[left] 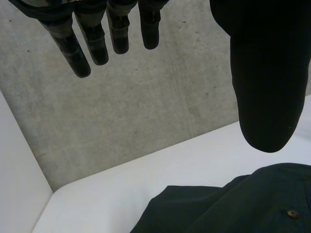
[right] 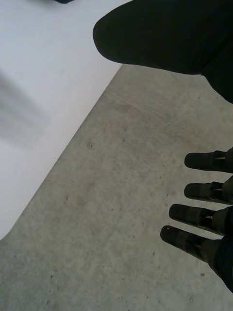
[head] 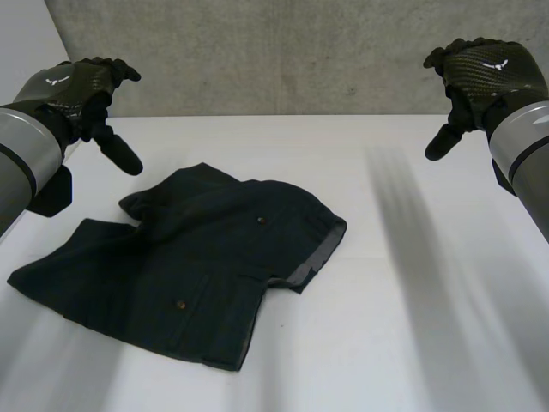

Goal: Fold the shorts.

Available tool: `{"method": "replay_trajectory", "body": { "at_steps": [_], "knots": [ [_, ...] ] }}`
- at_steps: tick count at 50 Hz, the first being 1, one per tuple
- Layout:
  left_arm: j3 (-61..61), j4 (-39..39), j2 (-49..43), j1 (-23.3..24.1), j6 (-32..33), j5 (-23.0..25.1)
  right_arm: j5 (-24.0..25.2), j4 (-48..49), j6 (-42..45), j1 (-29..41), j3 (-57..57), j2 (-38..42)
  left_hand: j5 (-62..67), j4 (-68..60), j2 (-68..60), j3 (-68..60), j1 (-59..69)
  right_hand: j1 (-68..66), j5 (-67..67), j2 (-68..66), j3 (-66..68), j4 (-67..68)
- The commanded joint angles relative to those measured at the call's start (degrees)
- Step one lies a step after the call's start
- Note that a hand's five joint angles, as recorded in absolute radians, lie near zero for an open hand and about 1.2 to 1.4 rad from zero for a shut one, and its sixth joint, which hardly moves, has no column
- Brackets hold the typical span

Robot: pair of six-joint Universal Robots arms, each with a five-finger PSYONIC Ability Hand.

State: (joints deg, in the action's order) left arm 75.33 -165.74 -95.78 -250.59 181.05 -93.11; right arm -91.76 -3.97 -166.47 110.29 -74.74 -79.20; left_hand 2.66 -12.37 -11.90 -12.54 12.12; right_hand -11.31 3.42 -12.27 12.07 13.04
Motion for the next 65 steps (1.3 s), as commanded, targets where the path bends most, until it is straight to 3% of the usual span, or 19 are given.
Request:
{"method": "replay_trajectory", "body": {
  "at_steps": [1,6,10,14,21,24,29,33,36,40,45,50,52,53,55,60,65],
  "knots": [
    [1.13,-1.52,0.07,-0.16,0.53,0.56,6.41,-0.69,3.42,0.27,-1.1,0.71,-2.11,1.82,1.35,1.99,-1.57,1.31,-3.42,2.27,-2.07,-3.04],
    [4.64,-5.73,-0.19,-2.17,3.69,0.65,19.48,-3.23,12.99,0.36,-4.79,3.25,-1.44,1.15,0.67,1.32,-0.9,1.31,-3.42,2.27,-2.07,-3.04],
    [8.86,-10.21,-0.72,-5.6,9.13,0.74,26.0,-5.51,13.55,2.11,-6.12,6.85,-1.27,0.98,0.51,1.15,-0.73,1.31,-3.42,2.27,-2.07,-3.04],
    [11.32,-12.32,-0.9,-7.01,11.43,0.91,27.51,-4.48,9.69,7.2,-5.59,11.59,-1.44,1.15,0.67,1.32,-0.9,1.31,-3.42,2.27,-2.07,-3.04],
    [13.17,-13.65,-0.9,-7.36,11.34,0.83,27.52,3.34,3.17,13.89,-5.15,19.16,-1.44,1.15,0.67,1.32,-0.9,0.73,-2.84,1.7,-1.49,-2.46],
    [13.53,-13.74,-0.99,-7.45,11.34,0.83,26.99,6.95,3.17,17.32,-4.8,22.94,-1.61,1.32,0.84,1.49,-1.06,-5.49,3.38,-4.53,4.73,3.76],
    [13.88,-14.17,-0.9,-7.45,11.25,0.83,21.11,10.73,3.52,19.52,-2.17,29.18,-1.61,1.32,0.84,1.49,-1.07,-17.59,15.48,-16.62,16.83,15.86],
    [14.84,-14.7,-0.9,-7.36,11.25,0.83,13.39,11.44,7.11,19.52,0.9,32.26,-1.61,1.32,0.84,1.49,-1.07,-68.57,66.46,-67.61,67.81,66.84],
    [15.37,-15.32,-0.9,-7.36,11.34,0.91,9.43,11.7,9.75,19.08,1.97,31.04,-1.78,1.48,1.01,1.65,-1.23,-68.69,66.58,-67.73,67.93,66.96],
    [15.99,-15.49,-0.81,-7.28,11.34,0.91,5.37,13.19,10.11,13.3,2.41,25.69,-1.78,1.49,1.01,1.66,-1.23,-68.69,66.58,-67.73,67.93,66.96],
    [16.25,-15.41,-0.81,-6.93,11.43,0.91,6.33,15.13,12.74,2.84,2.67,20.41,-1.78,1.49,1.01,1.66,-1.23,-68.69,66.58,-67.73,67.93,66.96],
    [17.57,-15.41,-0.46,-6.22,11.52,1.0,7.04,14.78,16.26,-0.43,1.71,20.4,-1.61,1.32,0.84,1.49,-1.07,-68.69,66.58,-67.73,67.93,66.96],
    [18.27,-15.41,-0.2,-5.78,11.52,1.0,7.12,14.43,16.97,-0.52,0.83,20.49,-1.44,1.15,0.67,1.32,-0.9,-48.53,46.42,-47.57,47.77,46.8],
    [18.88,-15.32,-0.02,-5.0,11.52,1.0,7.56,13.47,17.4,-0.34,-0.22,20.4,-1.11,0.82,0.34,0.99,-0.57,-19.76,17.64,-18.79,19.0,18.03],
    [19.41,-15.32,-0.02,-4.12,11.52,1.0,7.74,12.15,17.93,-0.25,-1.72,20.23,-0.94,0.65,0.17,0.82,-0.4,0.3,-2.41,1.27,-1.06,-2.03],
    [21.78,-15.23,0.24,0.19,11.61,0.74,8.44,9.77,16.97,-0.96,-5.41,18.65,0.24,-0.53,-1.0,-0.36,0.78,1.31,-3.42,2.27,-2.07,-3.04],
    [25.21,-15.23,2.17,5.54,11.61,0.91,8.97,9.68,17.85,-1.83,-11.12,11.01,1.25,-1.54,-2.01,-1.37,1.79,1.31,-3.42,2.27,-2.07,-3.04]
  ]
}}
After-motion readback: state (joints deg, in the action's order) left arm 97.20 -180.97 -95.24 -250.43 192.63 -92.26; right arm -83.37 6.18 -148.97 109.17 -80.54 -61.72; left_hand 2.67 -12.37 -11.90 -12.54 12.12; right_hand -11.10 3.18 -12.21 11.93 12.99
